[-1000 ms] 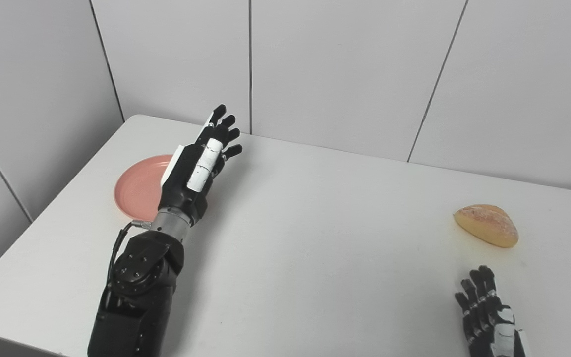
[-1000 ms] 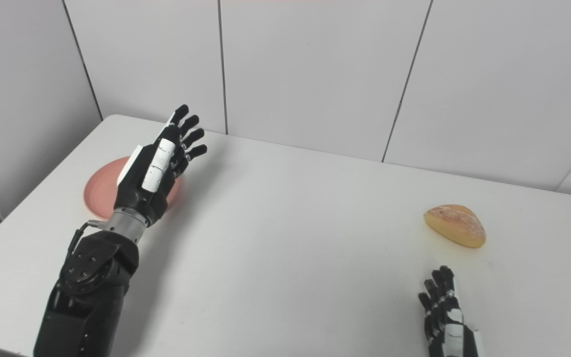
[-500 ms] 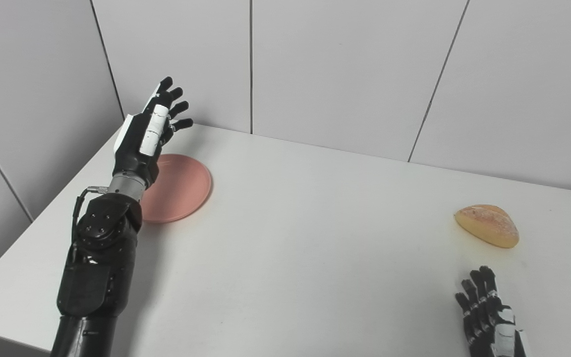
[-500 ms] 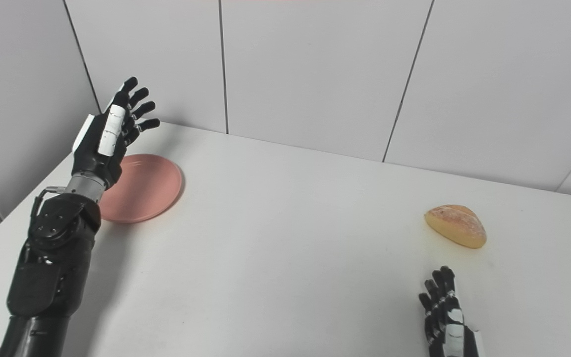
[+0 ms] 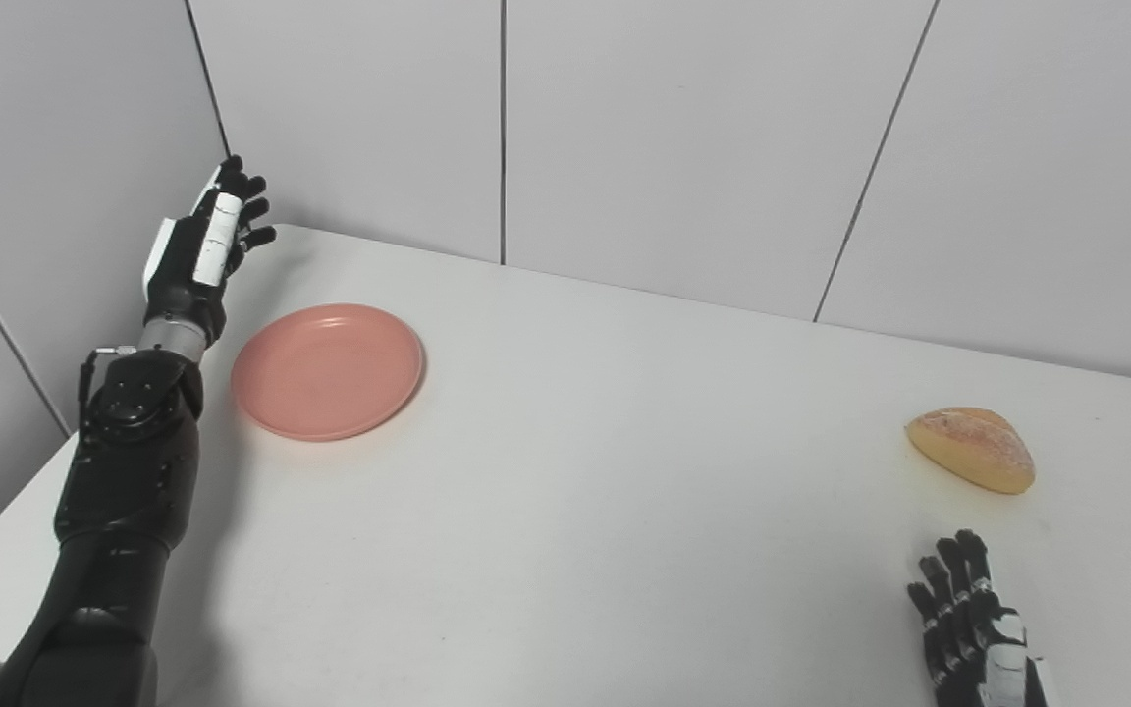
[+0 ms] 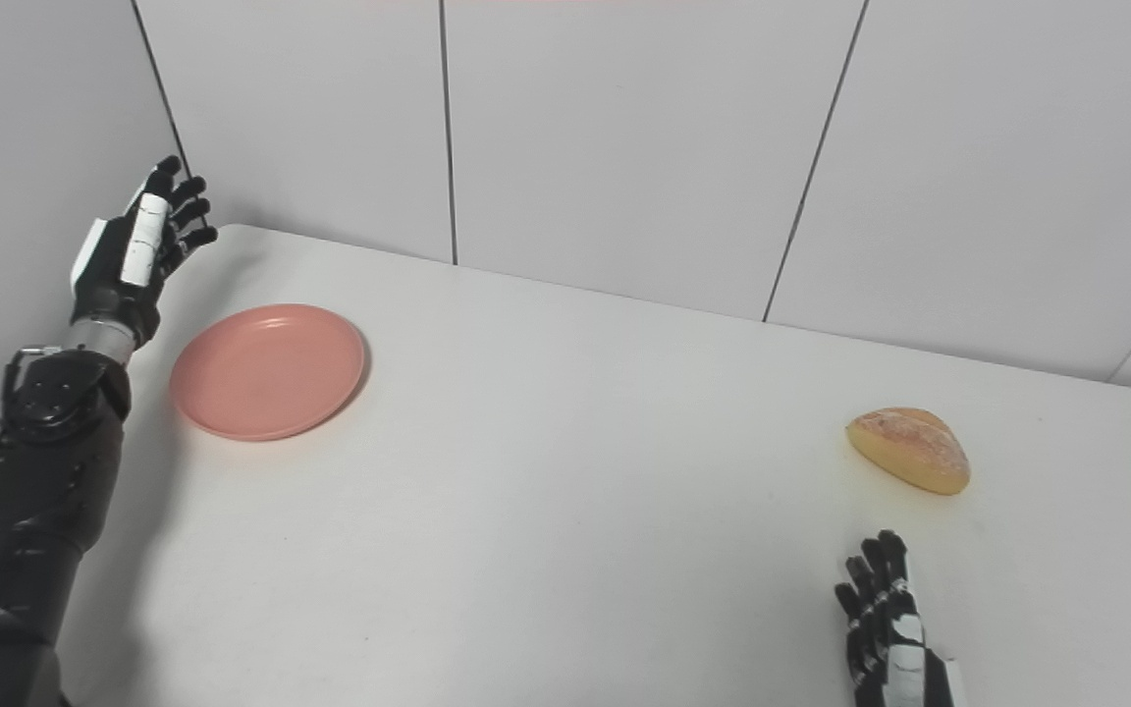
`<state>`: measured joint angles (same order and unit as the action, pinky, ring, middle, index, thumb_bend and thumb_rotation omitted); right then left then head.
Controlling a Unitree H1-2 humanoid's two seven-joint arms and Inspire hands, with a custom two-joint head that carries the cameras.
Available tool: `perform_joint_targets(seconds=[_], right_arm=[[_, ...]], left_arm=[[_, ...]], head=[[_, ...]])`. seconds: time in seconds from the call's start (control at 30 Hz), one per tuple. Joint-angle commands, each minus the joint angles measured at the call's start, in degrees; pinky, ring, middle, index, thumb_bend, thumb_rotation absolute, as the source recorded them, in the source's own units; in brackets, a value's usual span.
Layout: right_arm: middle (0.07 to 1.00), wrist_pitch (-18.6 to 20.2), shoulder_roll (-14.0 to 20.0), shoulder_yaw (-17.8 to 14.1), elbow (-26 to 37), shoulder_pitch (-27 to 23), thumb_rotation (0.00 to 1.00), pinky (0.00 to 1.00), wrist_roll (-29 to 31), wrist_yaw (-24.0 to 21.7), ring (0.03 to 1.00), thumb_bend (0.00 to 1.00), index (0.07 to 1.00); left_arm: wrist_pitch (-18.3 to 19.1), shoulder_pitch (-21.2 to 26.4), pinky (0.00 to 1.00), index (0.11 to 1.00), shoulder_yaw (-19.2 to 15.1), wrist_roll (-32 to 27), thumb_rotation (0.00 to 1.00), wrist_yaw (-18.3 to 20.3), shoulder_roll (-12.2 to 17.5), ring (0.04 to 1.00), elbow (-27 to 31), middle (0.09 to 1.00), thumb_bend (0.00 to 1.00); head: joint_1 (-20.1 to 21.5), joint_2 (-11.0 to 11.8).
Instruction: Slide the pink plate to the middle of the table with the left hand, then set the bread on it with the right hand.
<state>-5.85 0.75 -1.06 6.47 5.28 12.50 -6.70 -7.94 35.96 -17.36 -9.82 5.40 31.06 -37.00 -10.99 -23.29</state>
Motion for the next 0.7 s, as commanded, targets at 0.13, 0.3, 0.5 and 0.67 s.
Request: perform_joint_targets(seconds=[0.13,0.3,0.5,0.67], right_arm=[[0.995,0.8,0.6,-0.1,-1.2,0.8,1.00,1.00,0.2,-0.3,0.995,0.82,1.000],[0.987,0.9,0.7,-0.2,-0.9,1.0,1.00,1.00,0.2,-0.2,0.989,0.82,0.999],[0.981,1.2,0.9,-0.2,-0.7,1.1,1.00,1.00,0.2,-0.2,0.984,0.83,1.000],[0.981,0.9,1.0,0.0,-0.6,1.0,1.00,1.00,0.1,-0.4,0.984,0.84,1.000]], left_arm=[[-7.6,3.9,0.78,0.931,-1.0,-0.6,0.89,-0.8,2.7,0.875,-6.4,0.873,1.00],[-10.4,4.6,0.74,0.939,-1.4,-2.3,0.87,1.2,2.8,0.872,-12.7,0.898,1.00],[-13.6,6.5,0.74,0.903,-1.8,-3.6,0.84,2.2,2.8,0.855,-21.1,0.879,1.00],[-14.9,6.6,0.76,0.922,-1.9,-3.9,0.84,2.0,1.4,0.863,-23.6,0.882,1.00]], head=[[0.0,-0.4],[0.3,-0.8],[0.4,-1.2],[0.7,-1.5]])
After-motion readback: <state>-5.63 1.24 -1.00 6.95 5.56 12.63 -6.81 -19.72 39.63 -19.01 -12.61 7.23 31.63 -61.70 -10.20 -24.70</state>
